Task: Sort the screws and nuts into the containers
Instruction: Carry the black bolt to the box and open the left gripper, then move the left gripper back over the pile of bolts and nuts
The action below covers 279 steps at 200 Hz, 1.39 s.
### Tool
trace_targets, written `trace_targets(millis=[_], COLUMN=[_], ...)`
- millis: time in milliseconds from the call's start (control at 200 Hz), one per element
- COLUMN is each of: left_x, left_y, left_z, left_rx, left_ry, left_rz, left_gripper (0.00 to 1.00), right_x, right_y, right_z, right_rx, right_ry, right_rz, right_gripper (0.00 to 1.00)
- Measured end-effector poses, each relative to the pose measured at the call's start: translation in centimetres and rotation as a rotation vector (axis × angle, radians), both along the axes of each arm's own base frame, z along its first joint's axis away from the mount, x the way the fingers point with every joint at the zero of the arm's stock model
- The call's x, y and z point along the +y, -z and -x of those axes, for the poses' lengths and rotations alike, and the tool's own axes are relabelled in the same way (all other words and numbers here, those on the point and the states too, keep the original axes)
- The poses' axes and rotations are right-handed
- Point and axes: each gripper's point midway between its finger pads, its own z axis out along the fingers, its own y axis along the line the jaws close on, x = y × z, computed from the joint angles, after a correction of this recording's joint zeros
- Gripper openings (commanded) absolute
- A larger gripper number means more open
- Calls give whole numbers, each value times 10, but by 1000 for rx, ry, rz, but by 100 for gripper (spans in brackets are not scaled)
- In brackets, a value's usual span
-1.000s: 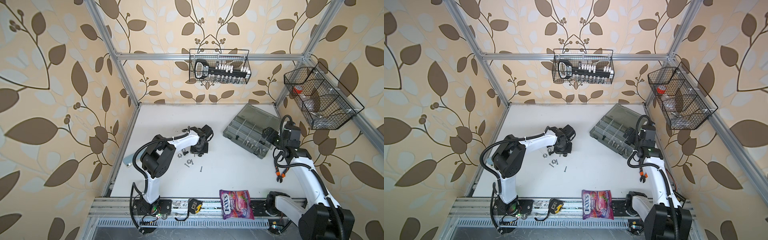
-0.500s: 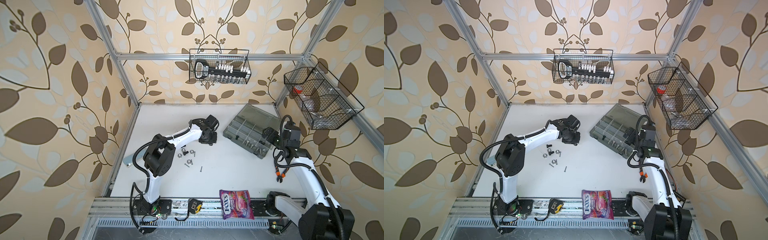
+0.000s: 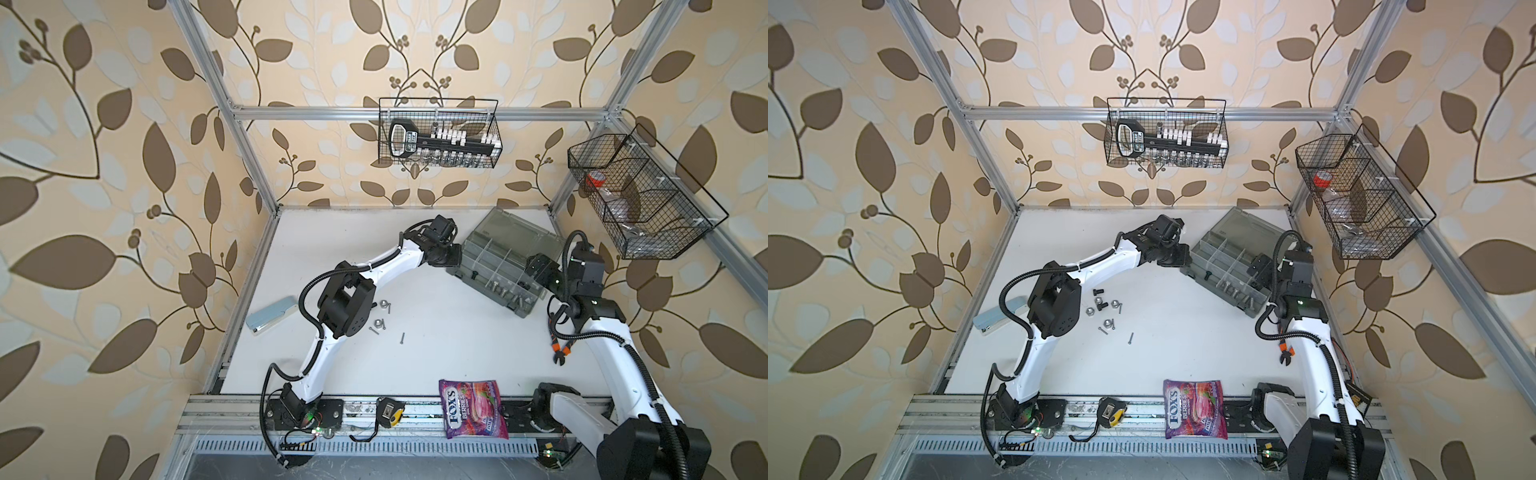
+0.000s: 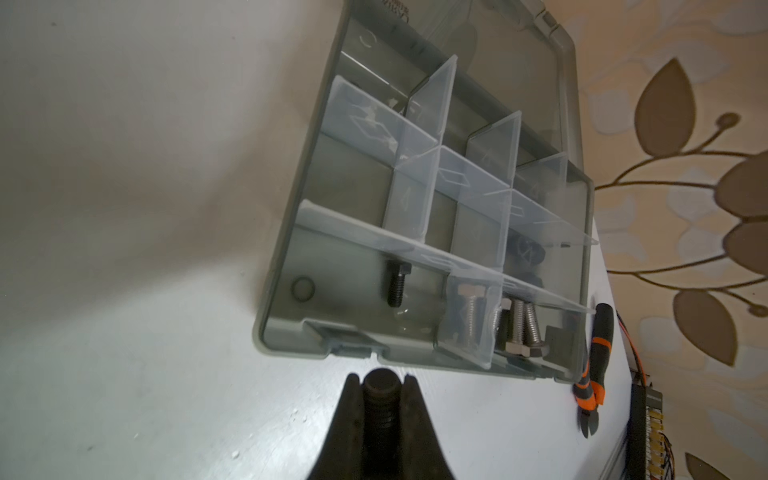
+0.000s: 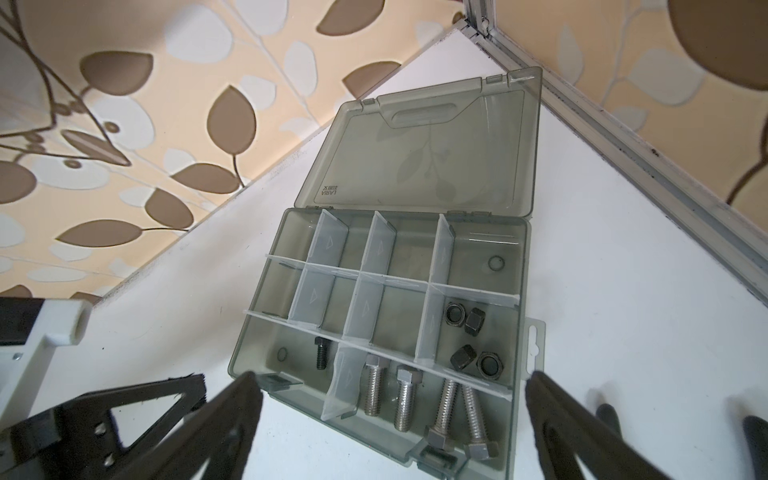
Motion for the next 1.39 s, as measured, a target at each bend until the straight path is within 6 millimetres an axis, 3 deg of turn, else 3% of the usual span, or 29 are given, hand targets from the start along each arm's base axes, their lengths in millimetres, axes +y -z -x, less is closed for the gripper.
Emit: trace_targets(millis=[200, 485, 645, 900, 1200, 1395], left_x=[-21, -28, -28, -28, -28, -10], left_y=[0, 15, 29, 29, 28, 23], left_z=[-12, -18, -18, -18, -19, -11], left_rx=[-22, -16, 3, 4, -2, -12], left_ry=[23, 27, 25, 26, 25, -6], left_rz=[44, 46, 31, 33, 31, -13], left_gripper=[0, 6, 12, 29, 36, 44], right_x=[0, 0, 0, 0, 0, 0], right_y=[0, 0, 0, 1, 1, 1], right_z=[0, 0, 0, 0, 0, 0], right_rx=[1, 1, 2, 5, 5, 5], right_ry=[0, 0, 0, -1, 0, -1], right_rz=[0, -1, -1, -1, -1, -1], right_gripper=[100, 100, 100, 100, 100, 100])
